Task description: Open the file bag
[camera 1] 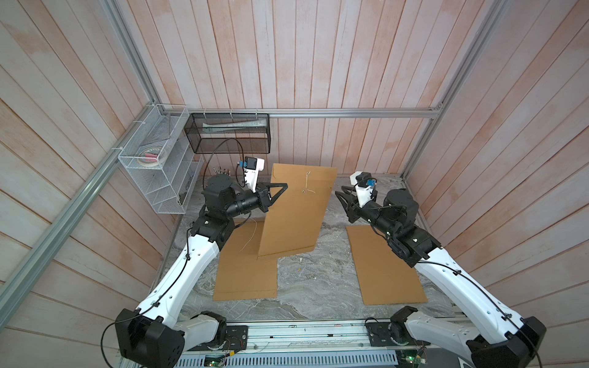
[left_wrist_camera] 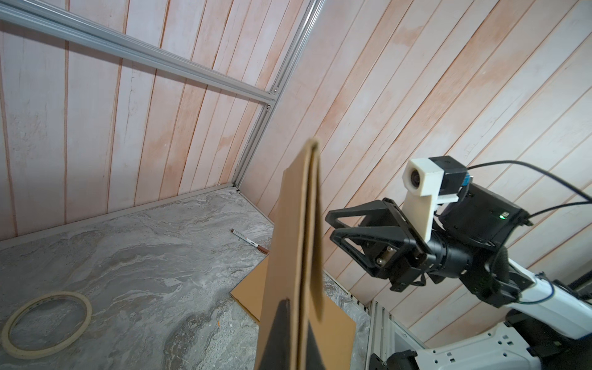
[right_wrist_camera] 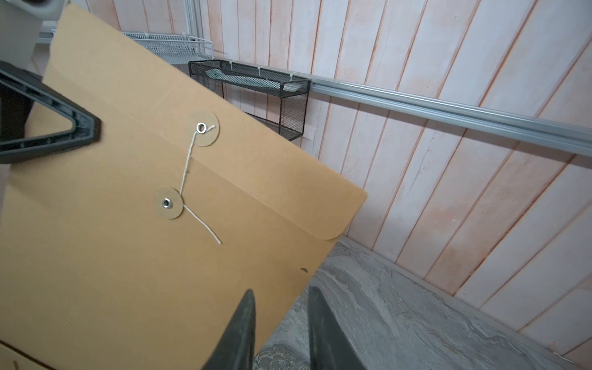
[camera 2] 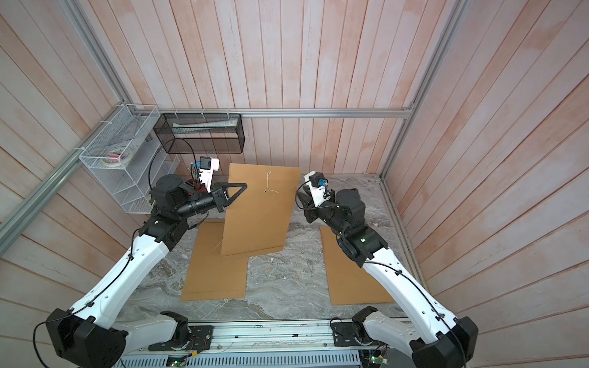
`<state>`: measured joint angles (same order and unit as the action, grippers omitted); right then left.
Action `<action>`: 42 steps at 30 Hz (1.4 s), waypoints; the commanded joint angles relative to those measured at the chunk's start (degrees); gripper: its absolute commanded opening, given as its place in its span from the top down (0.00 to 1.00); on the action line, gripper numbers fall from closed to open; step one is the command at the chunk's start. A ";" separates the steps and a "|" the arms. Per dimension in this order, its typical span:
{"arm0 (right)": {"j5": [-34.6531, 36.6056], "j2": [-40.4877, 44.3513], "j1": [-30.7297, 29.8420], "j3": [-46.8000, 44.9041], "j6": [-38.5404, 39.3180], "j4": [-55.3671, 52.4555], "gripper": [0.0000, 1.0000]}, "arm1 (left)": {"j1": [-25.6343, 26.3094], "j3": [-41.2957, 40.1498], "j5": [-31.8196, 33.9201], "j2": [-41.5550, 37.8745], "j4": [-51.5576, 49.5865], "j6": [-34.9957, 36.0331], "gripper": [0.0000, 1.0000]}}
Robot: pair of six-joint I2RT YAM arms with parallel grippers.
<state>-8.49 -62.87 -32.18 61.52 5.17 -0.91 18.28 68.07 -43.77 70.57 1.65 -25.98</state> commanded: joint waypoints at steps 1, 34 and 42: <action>-0.84 -2.85 -2.26 3.40 4.22 -0.09 0.72 | -0.09 2.14 -1.83 0.34 -0.17 -1.01 1.00; 6.69 -14.71 -10.15 11.36 12.67 -1.16 0.73 | -0.09 2.94 -7.71 1.07 0.88 -6.17 1.00; 7.88 -16.64 -11.56 11.98 13.43 -0.15 0.77 | -0.10 1.92 -8.18 0.98 3.22 -8.25 1.00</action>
<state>-1.74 -78.65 -43.05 71.75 18.04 -1.58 18.26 69.71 -50.54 71.68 1.96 -32.91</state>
